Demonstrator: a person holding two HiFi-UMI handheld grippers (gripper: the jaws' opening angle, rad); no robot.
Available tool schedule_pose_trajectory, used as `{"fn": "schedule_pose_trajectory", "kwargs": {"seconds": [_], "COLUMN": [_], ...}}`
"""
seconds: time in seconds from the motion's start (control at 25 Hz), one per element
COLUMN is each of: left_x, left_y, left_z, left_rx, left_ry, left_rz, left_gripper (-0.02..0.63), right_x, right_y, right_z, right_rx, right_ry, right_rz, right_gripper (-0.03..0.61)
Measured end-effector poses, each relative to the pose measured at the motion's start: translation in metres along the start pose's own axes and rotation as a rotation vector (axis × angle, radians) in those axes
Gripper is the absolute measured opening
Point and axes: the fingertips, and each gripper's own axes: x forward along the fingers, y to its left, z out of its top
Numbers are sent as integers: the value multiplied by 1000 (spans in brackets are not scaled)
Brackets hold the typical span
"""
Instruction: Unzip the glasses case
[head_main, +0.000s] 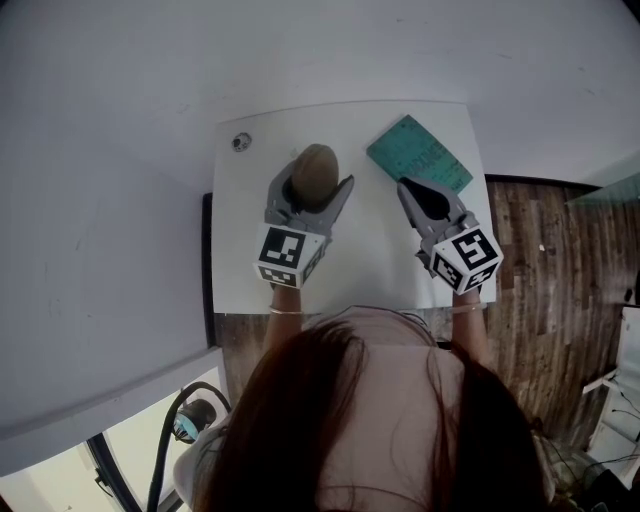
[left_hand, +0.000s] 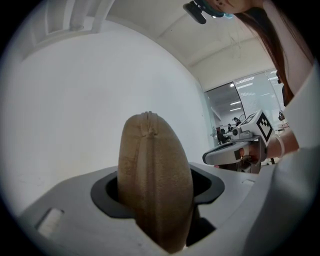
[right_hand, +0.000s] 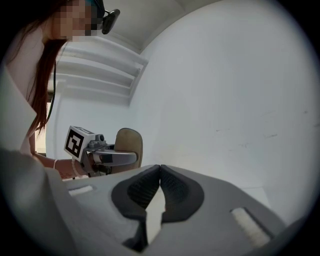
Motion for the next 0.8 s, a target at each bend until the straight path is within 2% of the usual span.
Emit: {"fn": "schedule_pose_trajectory", "kwargs": {"seconds": [0.48, 0.8], "left_x": [-22, -39], "left_y": [-10, -16], "left_z": [0, 6], "left_rx": [23, 29], "left_ry": [21, 4], "left_rz": [9, 3], "left_gripper": [296, 296], "right_x": [-19, -31], "right_y": [11, 23], "right_z": [4, 4], "right_rx": [-20, -23], "right_ry": [7, -5], "right_rz": [-20, -40], "right_gripper": [3, 3]}}
